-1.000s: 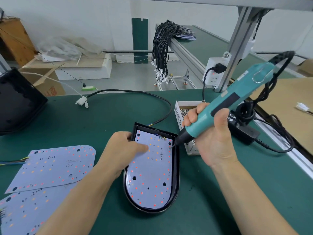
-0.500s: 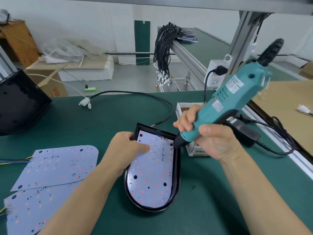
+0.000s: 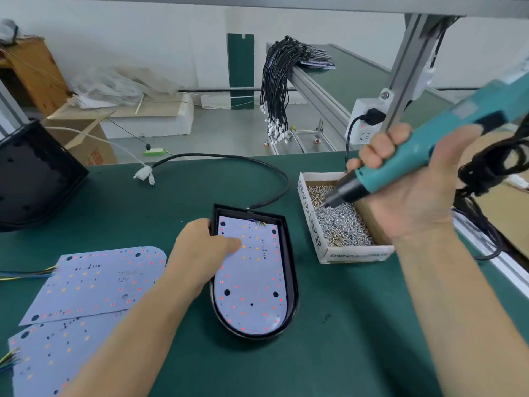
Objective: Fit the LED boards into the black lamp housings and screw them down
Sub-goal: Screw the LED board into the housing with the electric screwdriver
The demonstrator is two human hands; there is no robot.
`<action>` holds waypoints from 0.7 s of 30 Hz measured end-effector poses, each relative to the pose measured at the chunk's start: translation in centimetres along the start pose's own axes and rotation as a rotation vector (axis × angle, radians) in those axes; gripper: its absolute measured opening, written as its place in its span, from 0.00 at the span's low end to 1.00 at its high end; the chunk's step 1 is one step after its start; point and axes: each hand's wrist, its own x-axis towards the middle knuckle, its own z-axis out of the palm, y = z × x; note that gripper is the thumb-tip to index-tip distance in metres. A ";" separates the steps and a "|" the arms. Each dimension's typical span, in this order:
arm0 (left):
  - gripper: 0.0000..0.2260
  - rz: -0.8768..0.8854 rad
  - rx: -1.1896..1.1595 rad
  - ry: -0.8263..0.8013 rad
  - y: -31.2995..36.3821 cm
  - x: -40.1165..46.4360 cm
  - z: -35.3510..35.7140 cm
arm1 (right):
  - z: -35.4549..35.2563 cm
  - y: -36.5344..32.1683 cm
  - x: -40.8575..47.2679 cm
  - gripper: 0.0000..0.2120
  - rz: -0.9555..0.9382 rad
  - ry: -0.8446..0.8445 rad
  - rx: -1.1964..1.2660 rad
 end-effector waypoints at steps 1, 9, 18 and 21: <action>0.24 0.001 0.003 -0.008 -0.1 0.0 0.1 | -0.2 -0.4 0.2 0.31 0.007 0.012 0.010; 0.11 0.803 0.567 0.320 4.6 -0.3 2.6 | -1.9 -1.1 -1.1 0.23 -0.079 0.269 -0.092; 0.08 0.800 1.026 -0.352 8.2 2.7 13.7 | -2.1 -2.2 -1.1 0.13 -0.298 0.538 -0.249; 0.09 0.765 1.014 -0.366 7.6 2.7 14.1 | -2.3 -2.5 -1.2 0.12 -0.293 0.547 -0.275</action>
